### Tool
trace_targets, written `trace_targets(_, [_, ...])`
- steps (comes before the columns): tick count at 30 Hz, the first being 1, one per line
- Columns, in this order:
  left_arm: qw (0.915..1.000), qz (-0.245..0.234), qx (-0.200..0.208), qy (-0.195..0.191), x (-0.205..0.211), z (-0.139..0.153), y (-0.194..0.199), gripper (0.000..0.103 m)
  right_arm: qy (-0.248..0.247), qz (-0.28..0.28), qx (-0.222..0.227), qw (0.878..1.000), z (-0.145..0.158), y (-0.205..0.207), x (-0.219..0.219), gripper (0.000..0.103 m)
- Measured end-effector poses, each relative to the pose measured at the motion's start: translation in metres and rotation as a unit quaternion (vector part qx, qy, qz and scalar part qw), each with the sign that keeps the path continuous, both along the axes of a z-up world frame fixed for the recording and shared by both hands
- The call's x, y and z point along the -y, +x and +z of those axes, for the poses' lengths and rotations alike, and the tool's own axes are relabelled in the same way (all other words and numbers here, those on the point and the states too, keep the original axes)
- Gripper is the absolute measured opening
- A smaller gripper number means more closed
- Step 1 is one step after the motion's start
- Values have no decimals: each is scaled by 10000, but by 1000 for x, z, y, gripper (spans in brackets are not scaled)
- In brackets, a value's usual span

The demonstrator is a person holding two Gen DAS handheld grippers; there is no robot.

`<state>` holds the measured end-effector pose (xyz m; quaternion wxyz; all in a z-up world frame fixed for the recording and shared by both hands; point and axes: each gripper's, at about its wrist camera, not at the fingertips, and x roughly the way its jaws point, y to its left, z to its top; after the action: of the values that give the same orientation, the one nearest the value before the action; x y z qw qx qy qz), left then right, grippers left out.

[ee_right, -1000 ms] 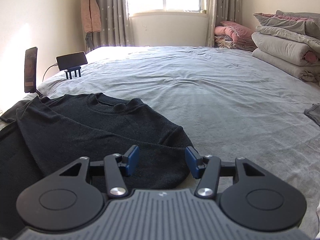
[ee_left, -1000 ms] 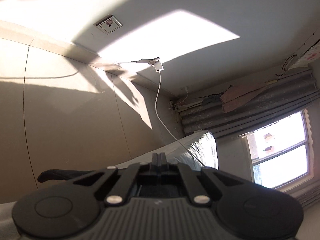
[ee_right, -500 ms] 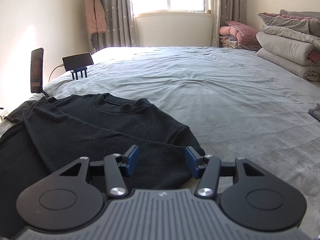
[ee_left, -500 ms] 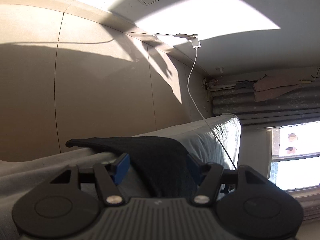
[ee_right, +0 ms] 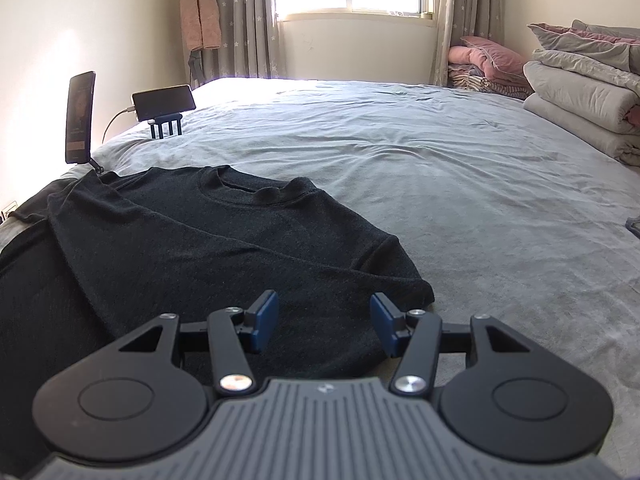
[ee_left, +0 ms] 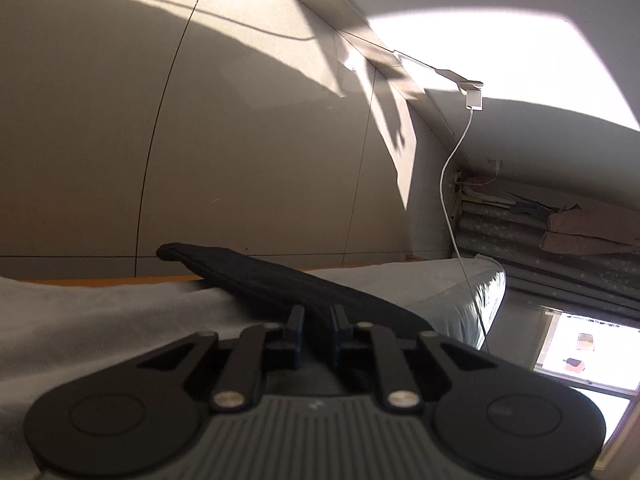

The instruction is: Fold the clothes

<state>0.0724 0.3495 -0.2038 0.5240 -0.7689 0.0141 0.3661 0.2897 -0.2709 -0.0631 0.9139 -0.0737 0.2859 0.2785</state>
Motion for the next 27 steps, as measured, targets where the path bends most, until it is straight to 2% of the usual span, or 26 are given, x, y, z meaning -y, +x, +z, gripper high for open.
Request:
trace_targets(4, [9960, 250, 20, 856, 4, 22, -6, 3, -4, -4, -26, 10000, -1, -1, -1, 55])
trace_targets(8, [9798, 439, 239, 1935, 12, 56, -11, 2, 54, 0, -4, 10000, 2, -3, 0, 55])
trace_targets(13, [9438, 38, 457, 3273, 34, 114, -3, 2, 166, 10, 15, 9999, 6, -5, 2, 55])
trace_targets(17, [9105, -480, 583, 4065, 65, 158, 11, 2, 266, 34, 25, 9996, 10, -6, 4, 55])
trace_targets(23, [8658, -1227, 992, 4748, 114, 204, 43, 2, 484, 52, 44, 9988, 18, -10, 9, 55])
trace_targets(27, [8247, -2004, 1200, 5150, 158, 220, 74, 2, 633, 65, 23, 9980, 23, -12, 12, 55])
